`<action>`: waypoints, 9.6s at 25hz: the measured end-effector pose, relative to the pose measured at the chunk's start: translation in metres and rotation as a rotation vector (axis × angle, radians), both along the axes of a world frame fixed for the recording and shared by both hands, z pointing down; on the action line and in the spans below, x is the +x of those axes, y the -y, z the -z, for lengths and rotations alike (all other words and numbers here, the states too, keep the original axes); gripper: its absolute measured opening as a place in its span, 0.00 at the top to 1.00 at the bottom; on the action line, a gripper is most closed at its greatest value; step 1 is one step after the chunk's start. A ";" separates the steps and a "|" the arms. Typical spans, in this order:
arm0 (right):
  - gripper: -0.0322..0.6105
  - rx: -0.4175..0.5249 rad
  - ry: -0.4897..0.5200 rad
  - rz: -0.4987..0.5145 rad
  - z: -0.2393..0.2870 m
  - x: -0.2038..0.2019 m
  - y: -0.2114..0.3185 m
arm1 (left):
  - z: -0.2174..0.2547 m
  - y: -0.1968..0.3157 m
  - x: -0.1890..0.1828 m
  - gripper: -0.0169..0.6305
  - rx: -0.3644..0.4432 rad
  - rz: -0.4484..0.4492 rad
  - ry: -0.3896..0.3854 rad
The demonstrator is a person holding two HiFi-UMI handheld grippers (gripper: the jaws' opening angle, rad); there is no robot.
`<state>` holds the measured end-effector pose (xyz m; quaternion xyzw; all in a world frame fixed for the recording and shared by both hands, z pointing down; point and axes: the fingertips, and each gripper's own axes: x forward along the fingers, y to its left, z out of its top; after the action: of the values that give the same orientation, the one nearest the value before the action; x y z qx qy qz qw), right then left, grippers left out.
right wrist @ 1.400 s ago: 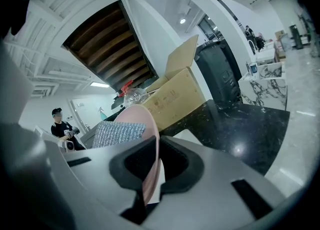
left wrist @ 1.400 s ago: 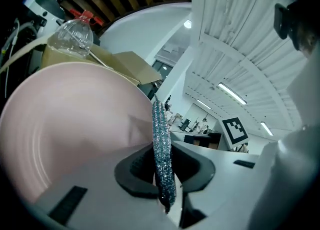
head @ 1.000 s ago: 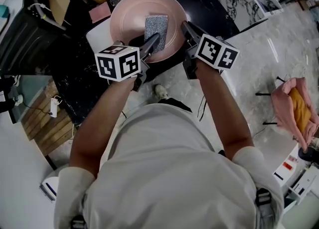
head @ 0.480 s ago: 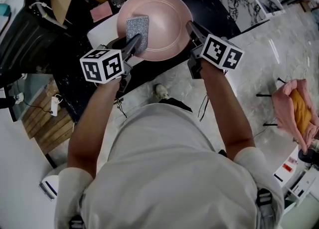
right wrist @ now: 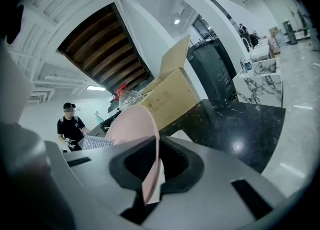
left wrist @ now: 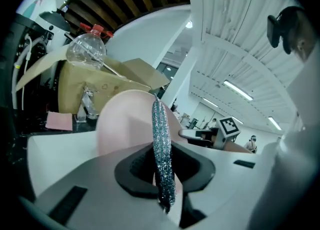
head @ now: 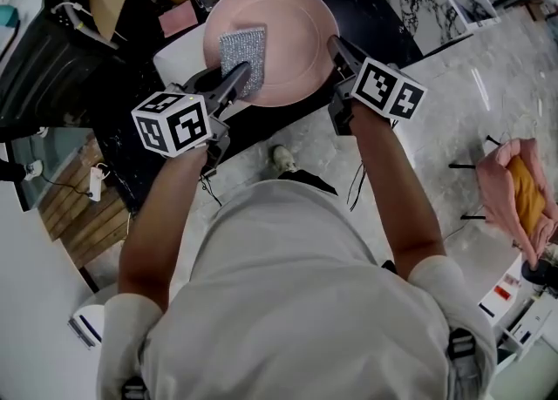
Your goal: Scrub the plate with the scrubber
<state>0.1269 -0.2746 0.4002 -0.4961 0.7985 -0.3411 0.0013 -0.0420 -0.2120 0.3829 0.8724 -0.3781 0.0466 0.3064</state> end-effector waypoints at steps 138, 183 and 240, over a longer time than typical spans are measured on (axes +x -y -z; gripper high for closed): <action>0.90 -0.189 -0.110 0.133 -0.086 -0.035 0.065 | -0.004 -0.043 -0.138 0.88 0.043 0.324 0.121; 0.91 -0.433 -0.420 0.330 -0.259 -0.097 0.142 | -0.041 -0.039 -0.141 0.87 -0.061 0.408 0.140; 0.89 0.310 -0.724 0.371 -0.009 -0.111 -0.196 | 0.001 -0.217 -0.149 0.87 0.177 0.179 0.152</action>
<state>0.0159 -0.0790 0.4090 -0.4257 0.8649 -0.0154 -0.2655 -0.1905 0.0047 0.3814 0.8526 -0.4793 0.0516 0.2015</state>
